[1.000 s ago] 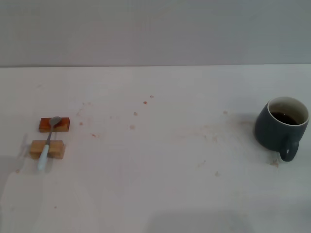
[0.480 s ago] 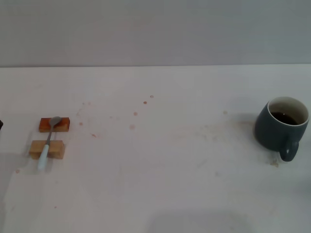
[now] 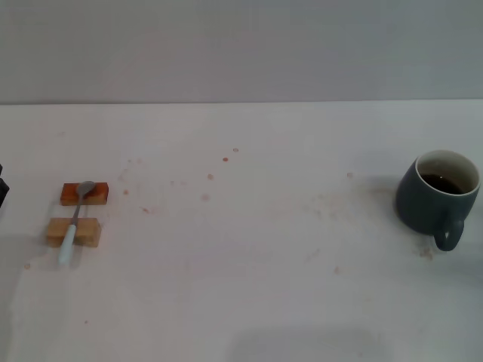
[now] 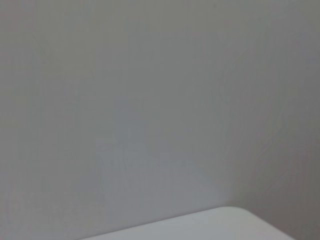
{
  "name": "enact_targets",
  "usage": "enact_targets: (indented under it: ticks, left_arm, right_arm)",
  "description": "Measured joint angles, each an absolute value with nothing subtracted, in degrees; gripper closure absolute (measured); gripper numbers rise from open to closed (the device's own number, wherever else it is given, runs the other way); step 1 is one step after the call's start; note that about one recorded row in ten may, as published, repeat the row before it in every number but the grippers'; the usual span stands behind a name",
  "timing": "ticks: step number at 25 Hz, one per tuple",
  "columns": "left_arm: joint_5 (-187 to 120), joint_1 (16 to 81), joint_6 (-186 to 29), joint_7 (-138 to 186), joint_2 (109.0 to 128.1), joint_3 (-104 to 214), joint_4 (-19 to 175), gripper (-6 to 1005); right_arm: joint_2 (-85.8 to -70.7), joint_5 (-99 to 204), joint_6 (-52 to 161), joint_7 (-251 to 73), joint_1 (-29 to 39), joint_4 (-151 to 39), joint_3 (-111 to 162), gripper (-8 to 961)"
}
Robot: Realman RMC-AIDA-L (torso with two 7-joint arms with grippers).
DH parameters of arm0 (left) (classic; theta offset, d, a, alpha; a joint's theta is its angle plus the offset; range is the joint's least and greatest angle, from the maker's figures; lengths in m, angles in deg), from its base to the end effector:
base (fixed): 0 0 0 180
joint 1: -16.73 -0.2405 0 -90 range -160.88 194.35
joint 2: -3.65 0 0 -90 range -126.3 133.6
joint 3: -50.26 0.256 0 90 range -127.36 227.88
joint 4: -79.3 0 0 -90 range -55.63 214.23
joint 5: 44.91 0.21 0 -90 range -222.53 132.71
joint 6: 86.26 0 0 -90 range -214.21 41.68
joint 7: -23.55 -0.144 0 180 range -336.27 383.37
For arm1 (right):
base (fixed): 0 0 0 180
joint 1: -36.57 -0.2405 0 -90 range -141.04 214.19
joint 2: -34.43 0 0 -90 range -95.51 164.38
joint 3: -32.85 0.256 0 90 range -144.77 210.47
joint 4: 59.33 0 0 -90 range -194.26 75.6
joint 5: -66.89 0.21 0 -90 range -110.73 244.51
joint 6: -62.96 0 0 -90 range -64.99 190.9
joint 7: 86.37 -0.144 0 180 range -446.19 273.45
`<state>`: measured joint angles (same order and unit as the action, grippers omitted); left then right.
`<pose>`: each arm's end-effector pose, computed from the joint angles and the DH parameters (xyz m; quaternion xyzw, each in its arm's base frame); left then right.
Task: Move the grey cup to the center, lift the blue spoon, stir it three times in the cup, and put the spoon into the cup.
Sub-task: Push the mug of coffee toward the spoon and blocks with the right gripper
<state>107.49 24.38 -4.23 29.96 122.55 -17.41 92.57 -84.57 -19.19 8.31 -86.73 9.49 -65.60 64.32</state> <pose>-0.3635 0.2382 0.0177 -0.6406 -0.1876 -0.3134 0.6755 0.3934 0.3275 0.0102 -0.5622 0.3768 0.1953 0.7098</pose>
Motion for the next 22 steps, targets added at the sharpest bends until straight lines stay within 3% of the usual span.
enact_targets:
  ticks: [22]
  left_arm:
    - [107.5, 24.5, -3.9, 30.0, 122.47, -17.4, 92.6, 199]
  right_arm:
    - [-84.92, -25.7, 11.4, -86.4, 8.4, -69.8, 63.8, 954]
